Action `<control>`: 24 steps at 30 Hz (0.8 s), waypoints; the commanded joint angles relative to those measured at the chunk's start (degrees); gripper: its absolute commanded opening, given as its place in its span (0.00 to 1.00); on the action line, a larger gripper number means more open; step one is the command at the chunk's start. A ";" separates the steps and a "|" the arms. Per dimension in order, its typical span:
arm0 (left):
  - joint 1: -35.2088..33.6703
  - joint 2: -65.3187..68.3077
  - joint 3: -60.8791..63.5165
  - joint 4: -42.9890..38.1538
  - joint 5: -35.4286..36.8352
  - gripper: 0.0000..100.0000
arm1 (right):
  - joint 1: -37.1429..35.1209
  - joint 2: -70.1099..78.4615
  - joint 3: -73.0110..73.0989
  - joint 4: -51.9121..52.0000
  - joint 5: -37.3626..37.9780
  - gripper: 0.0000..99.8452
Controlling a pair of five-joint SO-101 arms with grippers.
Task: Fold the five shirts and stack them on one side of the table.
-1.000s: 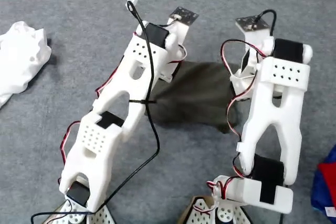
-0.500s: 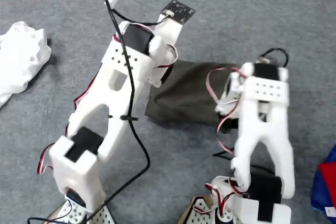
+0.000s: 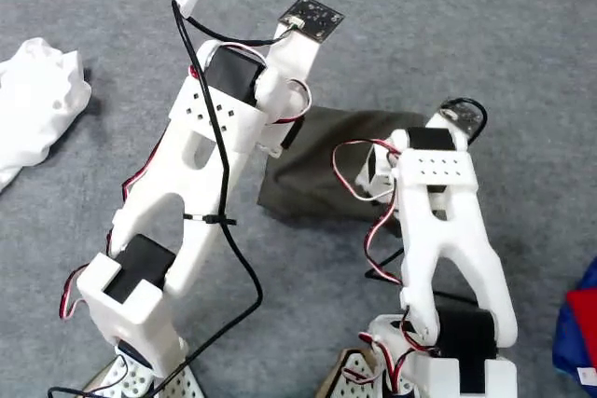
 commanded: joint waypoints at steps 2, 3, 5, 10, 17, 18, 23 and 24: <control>-0.70 -3.03 -0.35 0.62 -0.35 0.02 | -0.40 4.18 -0.22 -6.42 -4.66 0.24; -0.70 -3.03 -0.35 0.62 -0.35 0.02 | -0.40 5.93 -0.31 -7.74 -5.01 0.24; -0.70 -3.03 -0.26 0.62 -0.35 0.02 | -0.48 9.45 -0.31 -10.46 -5.01 0.24; -0.70 -2.86 -0.26 0.62 -0.35 0.02 | -0.66 16.66 -0.31 -15.47 -7.03 0.24; -0.70 -2.59 -0.18 0.62 -0.35 0.02 | -0.48 22.46 -1.54 -16.53 -6.86 0.24; -0.70 -2.59 -0.18 0.62 -0.35 0.02 | -0.40 22.99 -1.71 -16.53 -6.86 0.23; -0.70 -2.68 -0.26 0.62 -0.35 0.02 | -0.31 24.04 -2.15 -16.44 -6.77 0.07; -0.70 -2.77 -0.26 0.62 -0.35 0.02 | -0.31 24.04 -2.15 -16.35 -6.68 0.03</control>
